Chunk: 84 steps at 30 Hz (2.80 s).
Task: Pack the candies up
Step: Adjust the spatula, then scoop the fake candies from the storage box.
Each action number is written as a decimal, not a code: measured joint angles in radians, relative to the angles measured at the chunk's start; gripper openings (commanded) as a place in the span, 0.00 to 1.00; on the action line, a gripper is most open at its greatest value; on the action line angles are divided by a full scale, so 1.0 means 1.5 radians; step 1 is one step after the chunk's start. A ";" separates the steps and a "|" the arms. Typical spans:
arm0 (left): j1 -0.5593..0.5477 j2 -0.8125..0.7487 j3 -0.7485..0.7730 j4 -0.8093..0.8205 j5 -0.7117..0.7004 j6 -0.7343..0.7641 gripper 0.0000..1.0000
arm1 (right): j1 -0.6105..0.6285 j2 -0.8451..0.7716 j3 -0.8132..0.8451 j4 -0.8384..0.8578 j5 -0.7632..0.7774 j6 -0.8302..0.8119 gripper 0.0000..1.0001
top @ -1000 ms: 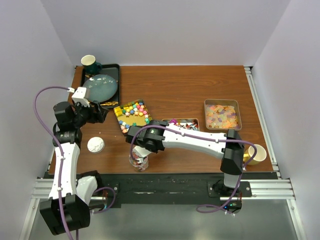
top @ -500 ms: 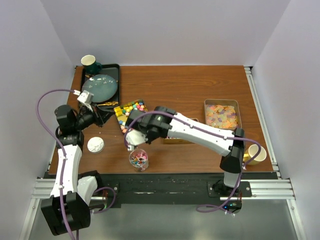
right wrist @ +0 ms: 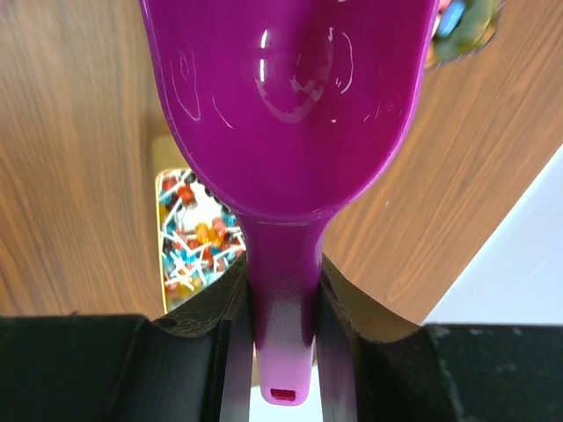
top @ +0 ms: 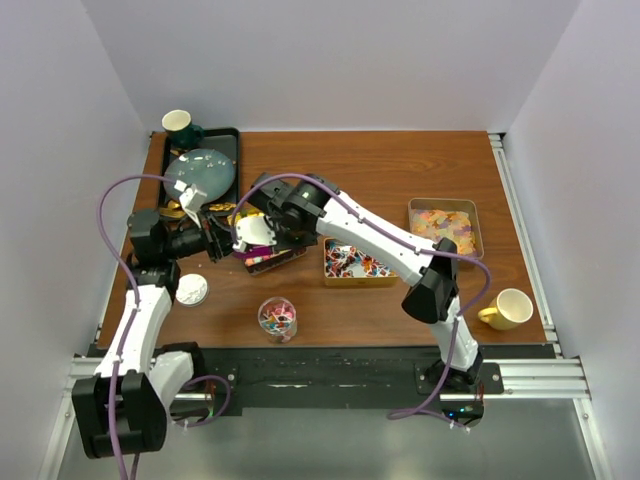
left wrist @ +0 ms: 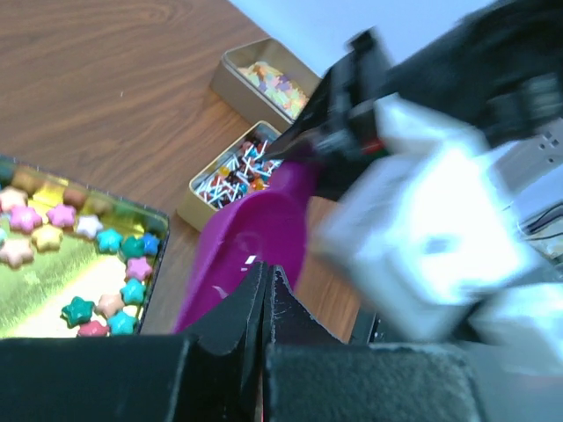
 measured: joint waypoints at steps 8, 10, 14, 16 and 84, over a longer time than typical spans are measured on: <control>0.000 0.063 0.014 -0.032 -0.027 0.022 0.00 | 0.003 -0.038 0.051 -0.003 -0.052 0.010 0.00; -0.001 0.080 0.017 -0.023 -0.027 0.019 0.03 | 0.001 -0.071 0.022 0.003 -0.054 0.014 0.00; -0.006 0.110 0.038 -0.021 -0.032 0.018 0.21 | -0.033 -0.166 -0.115 0.013 -0.057 0.014 0.00; -0.006 0.129 0.056 -0.024 -0.044 0.032 0.24 | -0.066 -0.201 -0.175 0.005 -0.062 0.005 0.00; -0.233 0.535 0.183 -0.059 -0.223 0.154 0.28 | -0.238 -0.122 -0.443 0.018 0.223 -0.212 0.00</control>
